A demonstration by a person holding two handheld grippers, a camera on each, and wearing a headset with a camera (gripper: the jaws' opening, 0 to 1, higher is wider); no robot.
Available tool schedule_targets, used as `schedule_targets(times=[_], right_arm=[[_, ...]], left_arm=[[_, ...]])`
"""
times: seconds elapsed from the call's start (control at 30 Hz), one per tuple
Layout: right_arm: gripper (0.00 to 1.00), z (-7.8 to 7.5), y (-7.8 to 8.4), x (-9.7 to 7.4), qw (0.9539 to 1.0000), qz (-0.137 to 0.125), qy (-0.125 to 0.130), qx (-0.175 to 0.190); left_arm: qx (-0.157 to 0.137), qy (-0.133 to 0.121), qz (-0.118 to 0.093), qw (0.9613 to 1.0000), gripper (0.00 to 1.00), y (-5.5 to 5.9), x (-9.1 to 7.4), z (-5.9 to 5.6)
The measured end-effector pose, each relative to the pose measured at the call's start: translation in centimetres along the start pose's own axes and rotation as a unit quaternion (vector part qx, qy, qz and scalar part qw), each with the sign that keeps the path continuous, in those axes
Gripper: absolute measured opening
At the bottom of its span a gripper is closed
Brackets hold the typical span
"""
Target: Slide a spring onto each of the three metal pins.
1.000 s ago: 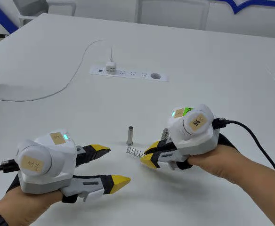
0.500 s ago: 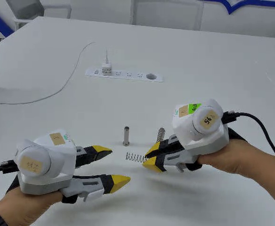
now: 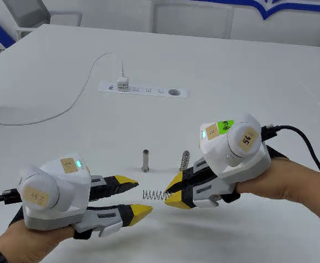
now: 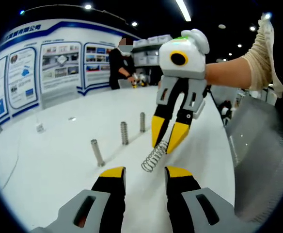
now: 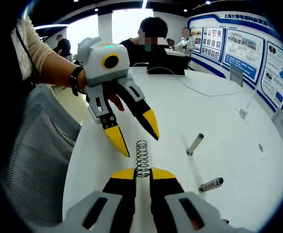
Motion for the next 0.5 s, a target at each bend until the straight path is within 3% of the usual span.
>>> schedule_targets(times=[0.5], right_arm=[[0.11,1.0,-0.5,-0.2,0.9987,0.014,-0.04,-0.028]], left_arm=[[0.023,0.047,0.004,0.9986,0.18,-0.1,0.2,-1.3]])
Point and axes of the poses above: the centre of the closed fingertips' face, and the gripper's own axes: x roughly forward along the fingers, z roughly to its left, y roughly out of its underside, the point moved 9 cm from there along -x, roughly backward along the fingers, and after that the axes turned 8 degrees about -z, right-handed, at the moved point
